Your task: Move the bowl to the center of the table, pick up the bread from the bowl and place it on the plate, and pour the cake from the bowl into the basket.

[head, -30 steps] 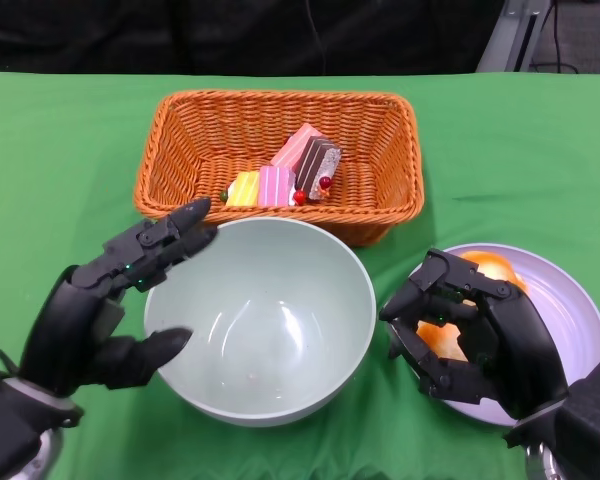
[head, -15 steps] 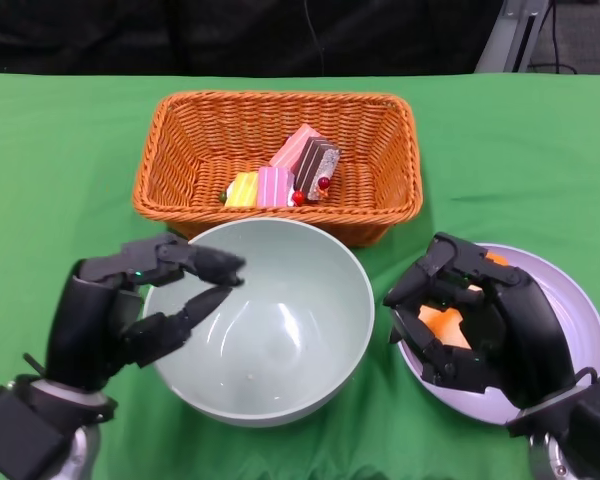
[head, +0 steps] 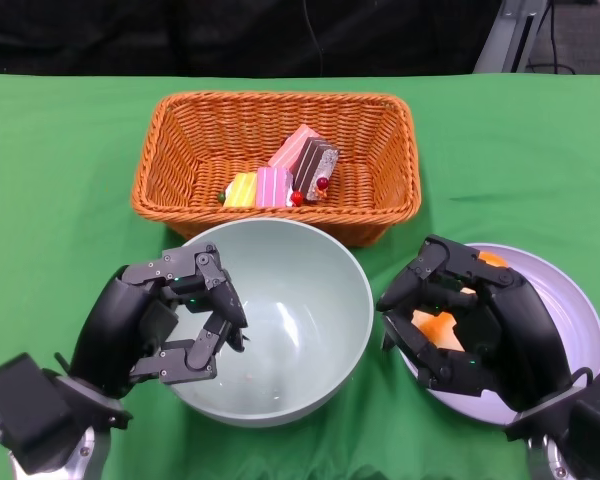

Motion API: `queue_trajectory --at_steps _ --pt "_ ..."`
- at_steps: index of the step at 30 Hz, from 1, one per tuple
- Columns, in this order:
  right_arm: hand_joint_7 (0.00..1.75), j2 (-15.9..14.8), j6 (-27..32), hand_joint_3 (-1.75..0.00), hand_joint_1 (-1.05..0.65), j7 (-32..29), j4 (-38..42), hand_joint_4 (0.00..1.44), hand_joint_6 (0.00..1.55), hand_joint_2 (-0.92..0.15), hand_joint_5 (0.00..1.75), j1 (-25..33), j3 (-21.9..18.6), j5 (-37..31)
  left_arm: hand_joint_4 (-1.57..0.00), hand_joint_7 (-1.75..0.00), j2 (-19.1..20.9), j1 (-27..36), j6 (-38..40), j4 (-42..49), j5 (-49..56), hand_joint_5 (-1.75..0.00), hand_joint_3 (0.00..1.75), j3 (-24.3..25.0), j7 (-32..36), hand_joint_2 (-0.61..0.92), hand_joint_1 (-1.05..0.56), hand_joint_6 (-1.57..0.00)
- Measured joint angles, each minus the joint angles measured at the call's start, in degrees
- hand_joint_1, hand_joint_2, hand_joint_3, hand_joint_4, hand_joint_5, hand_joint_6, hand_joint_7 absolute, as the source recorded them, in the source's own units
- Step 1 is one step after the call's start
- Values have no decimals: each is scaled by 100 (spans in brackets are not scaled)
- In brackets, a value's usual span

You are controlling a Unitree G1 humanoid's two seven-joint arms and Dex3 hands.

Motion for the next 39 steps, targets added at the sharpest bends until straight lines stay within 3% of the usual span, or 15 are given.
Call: queue_trajectory --at_steps 8,13,16,20,39 --pt "129 -47 137 -80 -28 371 -287 69 66 -60 158 0 159 215 -87 -147 -38 61 938 -625 -336 -172 138 70 -445 43 -10 -82" --pt "126 -92 501 -78 -33 560 -864 72 70 -58 155 201 347 392 -90 -145 -22 283 1470 -1437 -429 -171 141 35 -597 38 -14 -86" --pt "129 -126 727 -89 -30 584 -1238 71 70 -54 154 366 418 396 -90 -143 -14 474 1756 -1921 -430 -169 141 -14 -621 39 -10 -86" --pt "132 -154 985 -89 -32 572 -1584 72 69 -53 157 475 485 410 -90 -144 -2 636 2065 -2345 -433 -168 139 -22 -656 39 -11 -86" --pt "126 -124 1026 -80 -35 503 -1576 75 72 -56 158 517 531 413 -89 -145 -20 715 2286 -2561 -415 -169 146 11 -775 37 -9 -85"
